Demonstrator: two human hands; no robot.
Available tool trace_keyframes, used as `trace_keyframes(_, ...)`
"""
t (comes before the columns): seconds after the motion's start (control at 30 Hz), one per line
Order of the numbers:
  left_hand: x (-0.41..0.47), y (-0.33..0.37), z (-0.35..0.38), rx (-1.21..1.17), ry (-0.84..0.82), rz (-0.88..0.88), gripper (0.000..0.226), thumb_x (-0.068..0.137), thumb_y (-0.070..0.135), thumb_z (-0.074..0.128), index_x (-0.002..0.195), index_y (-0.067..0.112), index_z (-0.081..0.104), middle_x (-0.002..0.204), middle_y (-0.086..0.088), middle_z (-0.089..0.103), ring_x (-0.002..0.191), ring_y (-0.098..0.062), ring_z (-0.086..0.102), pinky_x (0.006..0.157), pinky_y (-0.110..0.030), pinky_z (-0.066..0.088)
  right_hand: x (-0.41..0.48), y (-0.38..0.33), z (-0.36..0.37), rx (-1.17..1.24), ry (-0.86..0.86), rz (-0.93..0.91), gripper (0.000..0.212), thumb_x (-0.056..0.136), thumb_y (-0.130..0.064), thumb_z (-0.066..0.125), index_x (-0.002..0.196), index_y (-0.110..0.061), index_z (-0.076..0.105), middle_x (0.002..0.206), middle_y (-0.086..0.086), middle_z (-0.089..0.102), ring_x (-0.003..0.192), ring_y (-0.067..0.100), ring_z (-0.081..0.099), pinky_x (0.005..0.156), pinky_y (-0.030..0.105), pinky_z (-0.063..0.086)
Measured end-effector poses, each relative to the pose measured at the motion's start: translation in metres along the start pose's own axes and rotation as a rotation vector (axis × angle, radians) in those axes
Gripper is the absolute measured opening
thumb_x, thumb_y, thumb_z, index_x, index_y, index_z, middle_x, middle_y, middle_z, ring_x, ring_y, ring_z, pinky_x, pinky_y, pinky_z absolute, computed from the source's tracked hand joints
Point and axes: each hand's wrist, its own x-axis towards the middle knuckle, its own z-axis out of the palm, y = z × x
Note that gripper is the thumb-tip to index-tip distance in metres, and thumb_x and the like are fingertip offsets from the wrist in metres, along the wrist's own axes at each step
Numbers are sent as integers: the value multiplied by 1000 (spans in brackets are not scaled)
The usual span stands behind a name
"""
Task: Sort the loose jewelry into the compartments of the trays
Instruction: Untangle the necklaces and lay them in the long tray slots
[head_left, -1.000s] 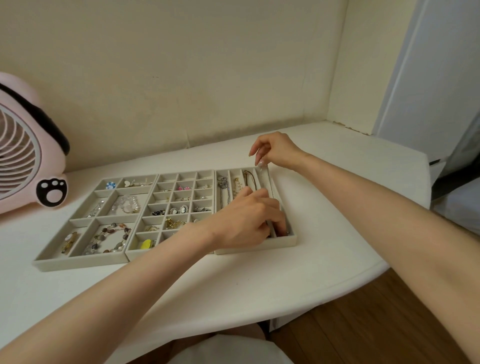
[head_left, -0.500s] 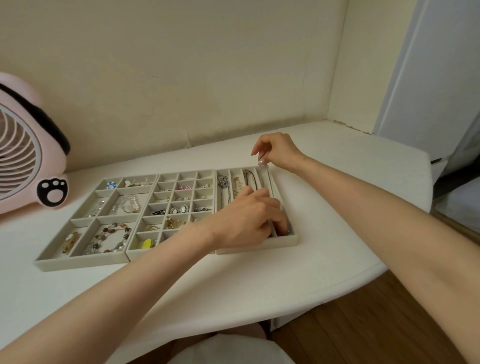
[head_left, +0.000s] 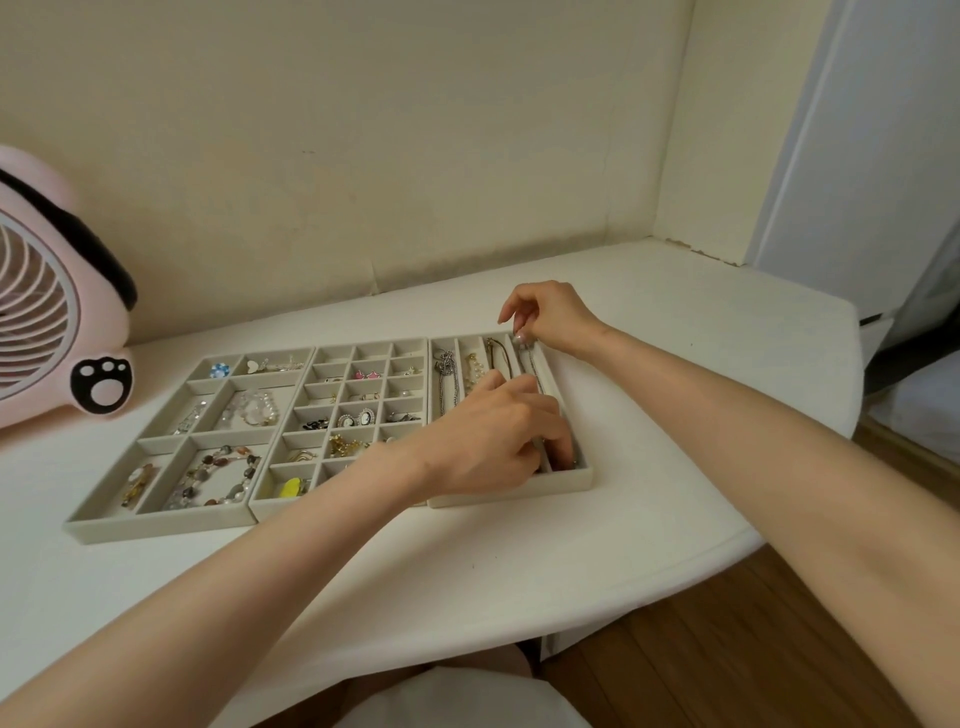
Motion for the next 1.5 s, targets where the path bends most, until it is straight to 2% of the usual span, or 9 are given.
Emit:
trace_keyframes(0.13, 0, 0, 1, -7, 4, 1, 43, 69, 11, 35, 95, 24, 66, 91, 14, 58, 76, -4, 22, 70, -25, 15, -1, 0, 3, -41, 13, -15, 35, 67, 18, 58, 87, -8, 70, 69, 0, 58, 70, 20, 60, 76, 38, 54)
trace_keyframes(0.4, 1, -1, 1, -30, 58, -27, 44, 68, 10, 34, 96, 24, 65, 91, 11, 58, 81, -6, 27, 72, -27, 21, 1, 0, 4, -159, 10, -17, 37, 67, 12, 65, 91, -17, 69, 68, -10, 55, 69, 11, 54, 79, 40, 52)
trace_keyframes(0.6, -1, -7, -3, -36, 193, -135, 42, 68, 11, 32, 92, 23, 65, 85, 13, 45, 82, -12, 32, 71, -28, 23, 1, -1, 1, -154, 37, -5, 33, 70, 6, 70, 91, -19, 69, 71, -11, 54, 62, 3, 47, 74, 34, 47)
trace_keyframes(0.73, -6, -14, -5, -42, 220, -191, 33, 75, 7, 40, 92, 21, 65, 85, 16, 45, 85, -12, 36, 79, -33, 30, 0, 2, -4, -104, 87, 20, 25, 74, 2, 69, 91, -16, 70, 69, -8, 56, 60, -1, 49, 71, 28, 44)
trace_keyframes(0.93, -23, -31, -8, -24, 247, -249, 19, 86, 9, 51, 96, 21, 62, 93, 13, 51, 90, -9, 38, 78, -28, 26, -10, 9, -9, -80, 129, 62, 6, 79, -16, 71, 84, -19, 69, 77, -2, 58, 75, 13, 53, 74, 29, 44)
trace_keyframes(1.1, -47, -47, -9, -26, 275, -306, 17, 87, 10, 53, 97, 21, 62, 96, 13, 53, 93, -10, 41, 80, -29, 28, -27, 7, -9, -101, 122, 65, 5, 82, -15, 67, 84, -18, 70, 79, 0, 61, 76, 16, 54, 75, 31, 45)
trace_keyframes(1.2, -65, -59, -16, -26, 287, -350, 15, 88, 15, 54, 97, 23, 62, 95, 14, 53, 92, -10, 41, 80, -31, 31, -40, -5, -5, -124, 92, 40, 4, 83, -17, 66, 86, -18, 70, 87, 5, 66, 84, 19, 59, 79, 33, 47)
trace_keyframes(1.33, -95, -80, -28, 16, 305, -452, 14, 89, 13, 54, 96, 22, 63, 94, 8, 57, 89, -12, 42, 75, -31, 30, -55, -21, 0, -237, 82, 58, 8, 86, -20, 62, 92, -17, 68, 86, -3, 59, 87, 18, 57, 78, 31, 45)
trace_keyframes(1.5, -116, -86, -35, -10, 296, -525, 10, 89, 16, 57, 94, 22, 63, 94, 5, 61, 89, -16, 47, 72, -31, 32, -68, -29, 3, -450, 80, 157, 12, 90, -25, 56, 98, -16, 58, 103, 6, 63, 98, 27, 58, 71, 30, 40)
